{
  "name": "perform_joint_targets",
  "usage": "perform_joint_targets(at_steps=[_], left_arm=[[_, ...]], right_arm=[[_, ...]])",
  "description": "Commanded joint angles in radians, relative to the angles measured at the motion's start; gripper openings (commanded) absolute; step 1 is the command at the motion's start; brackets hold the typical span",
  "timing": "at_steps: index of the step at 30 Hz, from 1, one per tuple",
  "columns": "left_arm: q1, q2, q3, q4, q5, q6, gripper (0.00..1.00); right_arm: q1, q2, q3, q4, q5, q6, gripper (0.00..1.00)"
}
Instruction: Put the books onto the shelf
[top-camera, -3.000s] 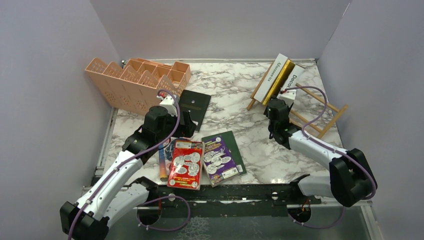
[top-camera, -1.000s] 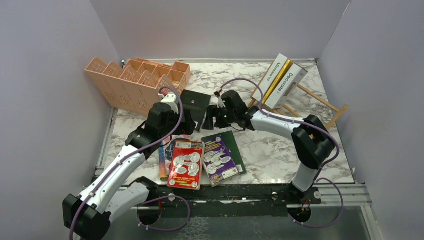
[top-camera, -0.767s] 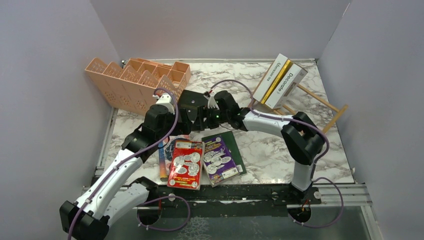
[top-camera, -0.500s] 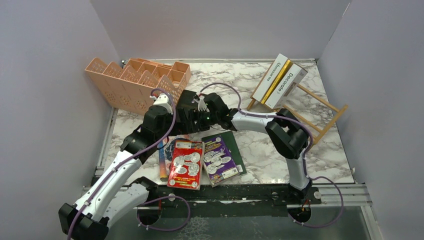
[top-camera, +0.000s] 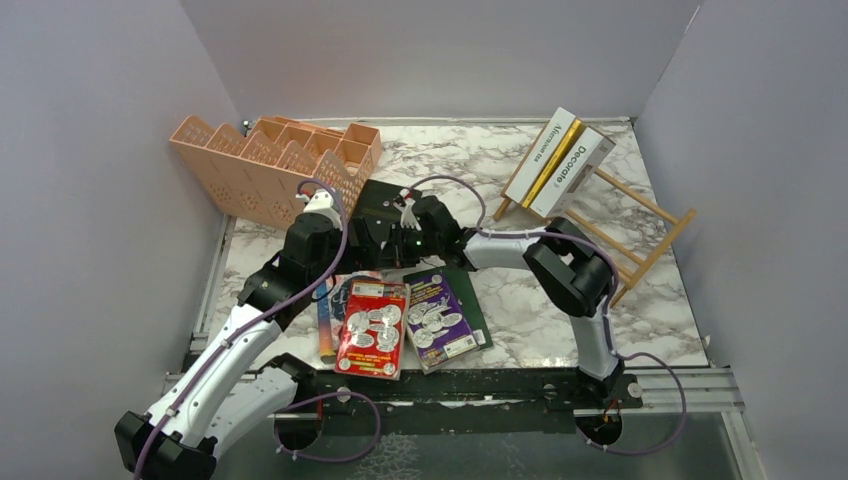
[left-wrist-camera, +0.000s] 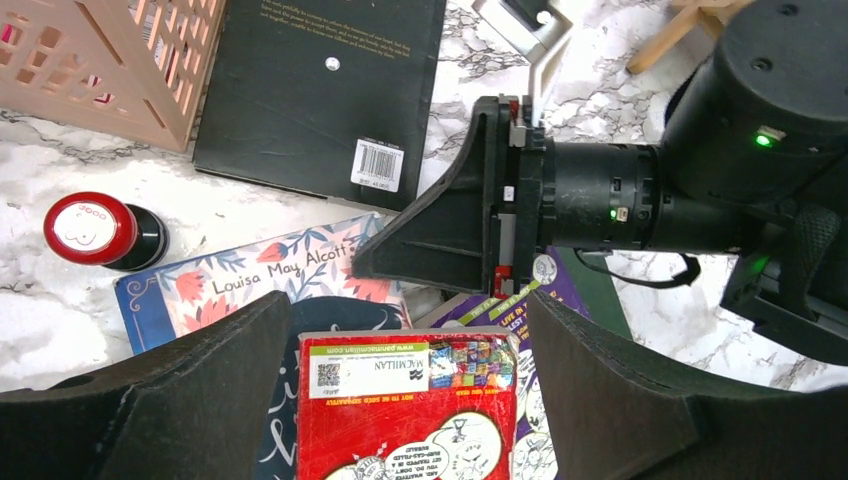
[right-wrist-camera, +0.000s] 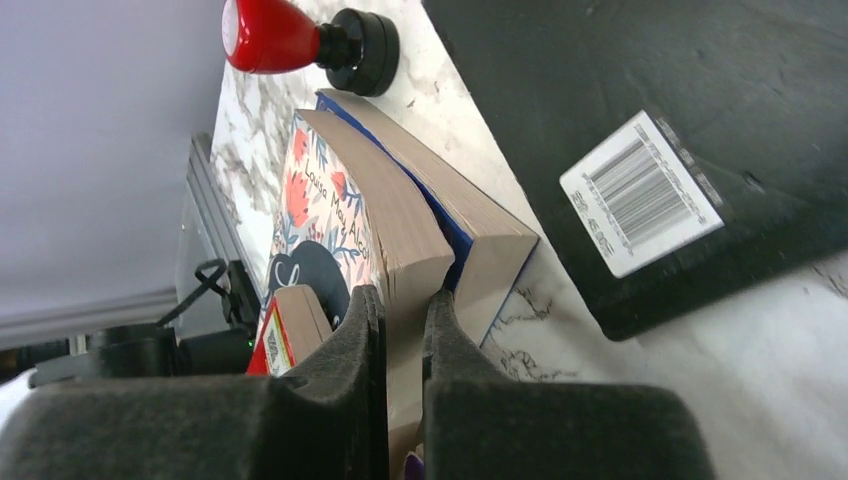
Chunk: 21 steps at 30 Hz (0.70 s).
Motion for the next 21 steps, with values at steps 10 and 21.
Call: perform_joint_targets(at_steps=[10, 21], left_arm=[[0.000, -0.014, 0.025, -0.004, 0.044, -0.032, 0.88], [0.000, -0.020, 0.060, 0.002, 0.056, -0.036, 0.88]], right_arm=[[0.004, -0.317, -0.080, 0.033, 0.520, -0.158, 0.01], [-0.036, -0.529, -0.062, -0.032, 0.689, -0.284, 0.01]])
